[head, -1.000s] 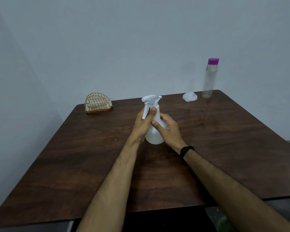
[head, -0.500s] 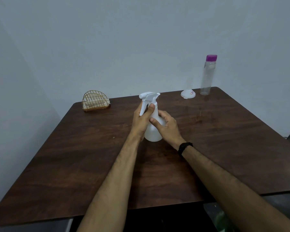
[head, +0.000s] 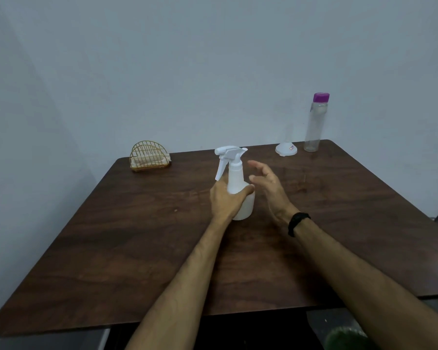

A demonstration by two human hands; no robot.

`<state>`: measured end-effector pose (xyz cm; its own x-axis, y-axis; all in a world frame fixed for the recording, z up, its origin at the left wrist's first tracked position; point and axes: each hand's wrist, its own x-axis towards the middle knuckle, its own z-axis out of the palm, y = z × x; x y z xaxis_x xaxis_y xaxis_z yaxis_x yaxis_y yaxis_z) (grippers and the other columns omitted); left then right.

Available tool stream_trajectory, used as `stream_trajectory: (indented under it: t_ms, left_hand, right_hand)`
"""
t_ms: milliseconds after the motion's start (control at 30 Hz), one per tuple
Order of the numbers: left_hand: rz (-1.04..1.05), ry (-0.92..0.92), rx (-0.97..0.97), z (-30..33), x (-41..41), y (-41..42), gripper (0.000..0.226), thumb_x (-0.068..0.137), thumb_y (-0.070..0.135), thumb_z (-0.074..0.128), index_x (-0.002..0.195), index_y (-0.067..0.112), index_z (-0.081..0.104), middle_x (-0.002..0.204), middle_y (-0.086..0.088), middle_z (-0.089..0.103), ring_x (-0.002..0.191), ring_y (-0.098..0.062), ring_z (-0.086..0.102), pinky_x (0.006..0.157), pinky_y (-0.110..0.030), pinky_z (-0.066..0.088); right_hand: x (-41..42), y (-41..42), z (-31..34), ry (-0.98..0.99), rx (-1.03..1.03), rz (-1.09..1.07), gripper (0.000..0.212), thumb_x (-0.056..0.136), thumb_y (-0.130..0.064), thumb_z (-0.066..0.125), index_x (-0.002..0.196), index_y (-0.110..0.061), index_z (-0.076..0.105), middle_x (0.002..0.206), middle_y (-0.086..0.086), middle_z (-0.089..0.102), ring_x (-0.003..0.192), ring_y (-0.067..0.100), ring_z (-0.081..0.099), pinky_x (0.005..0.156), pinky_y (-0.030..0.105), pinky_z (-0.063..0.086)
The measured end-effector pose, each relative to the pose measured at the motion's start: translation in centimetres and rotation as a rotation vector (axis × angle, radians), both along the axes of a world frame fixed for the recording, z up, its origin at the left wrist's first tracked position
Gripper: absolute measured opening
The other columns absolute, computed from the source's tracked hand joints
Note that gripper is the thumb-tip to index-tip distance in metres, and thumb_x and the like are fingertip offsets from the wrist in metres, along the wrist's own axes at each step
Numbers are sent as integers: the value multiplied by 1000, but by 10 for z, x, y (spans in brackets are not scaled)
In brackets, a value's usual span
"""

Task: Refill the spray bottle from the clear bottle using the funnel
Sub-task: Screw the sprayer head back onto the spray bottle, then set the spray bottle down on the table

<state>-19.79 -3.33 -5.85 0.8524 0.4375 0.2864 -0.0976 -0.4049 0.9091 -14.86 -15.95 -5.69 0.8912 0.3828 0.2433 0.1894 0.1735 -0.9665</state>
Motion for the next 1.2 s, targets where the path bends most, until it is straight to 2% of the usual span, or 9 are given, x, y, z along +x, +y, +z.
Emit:
stream_trajectory:
  t_ms: [167, 267, 433, 600, 733, 867, 967, 1100, 1200]
  left_hand:
    - [-222, 62, -157, -2, -7, -2, 37, 69, 35, 80, 102, 18, 73, 96, 0, 77, 91, -17, 72, 87, -46, 59]
    - [-405, 67, -295, 3, -17, -5, 26, 71, 19, 74, 93, 7, 75, 89, -8, 76, 83, -21, 71, 78, -38, 56]
    - [-539, 92, -429, 6, -27, -13, 25, 68, 11, 67, 92, 8, 74, 91, -11, 74, 87, -26, 69, 81, -39, 54]
    - [-481, 122, -410, 5, -31, -15, 49, 71, 22, 70, 117, 8, 66, 111, -14, 73, 100, -29, 70, 90, -47, 55]
    - [-339, 152, -260, 2, -39, -16, 69, 57, 50, 81, 116, 22, 58, 113, -1, 69, 103, -20, 68, 90, -44, 57]
    - [-226, 95, -199, -1, -43, -25, 60, 63, 35, 93, 113, 30, 60, 103, 14, 69, 98, -5, 66, 85, -32, 57]
    - [-188, 103, -181, -2, -43, -28, 63, 62, 32, 93, 117, 24, 62, 107, 8, 70, 100, -13, 66, 85, -38, 58]
    - [-314, 205, -300, 1, -45, -31, 72, 57, 34, 91, 121, 19, 62, 111, -2, 72, 99, -21, 70, 82, -40, 60]
    - [-408, 270, -513, 8, -54, -43, 60, 62, 29, 85, 117, 13, 65, 107, -10, 75, 89, -24, 73, 73, -37, 60]
  right_hand:
    - [3, -7, 43, -139, -170, 182, 52, 91, -21, 68, 140, -19, 52, 129, 0, 66, 120, 11, 62, 94, 29, 52]
    - [-2, -7, 57, -92, -213, 357, 42, 98, -4, 57, 139, -9, 49, 105, -12, 73, 94, -1, 67, 74, 15, 51]
    - [-9, 0, 56, -31, -255, 518, 41, 90, -5, 55, 131, 0, 58, 134, 10, 64, 124, 20, 61, 98, 27, 49]
    - [-16, 4, 56, -74, -217, 368, 22, 94, -3, 53, 108, -4, 70, 123, 9, 71, 111, 31, 68, 104, 46, 48]
    - [-12, 1, 52, -114, -238, 185, 25, 97, -26, 62, 112, -10, 72, 126, 1, 70, 115, 22, 66, 106, 50, 47]
    - [-18, 8, 55, -160, -351, 194, 23, 95, -34, 65, 108, -16, 74, 122, 2, 71, 115, 17, 66, 106, 46, 47]
    - [-20, 7, 56, -105, -305, 211, 24, 94, -28, 67, 112, -13, 72, 123, -1, 71, 117, 18, 65, 105, 44, 48]
    - [-16, 0, 59, 28, -280, 288, 41, 90, -16, 69, 130, -13, 60, 122, 7, 71, 115, 24, 66, 98, 40, 51]
    - [-10, -2, 58, 184, -330, 264, 28, 94, -9, 60, 121, -2, 60, 111, 20, 70, 100, 30, 70, 92, 41, 55]
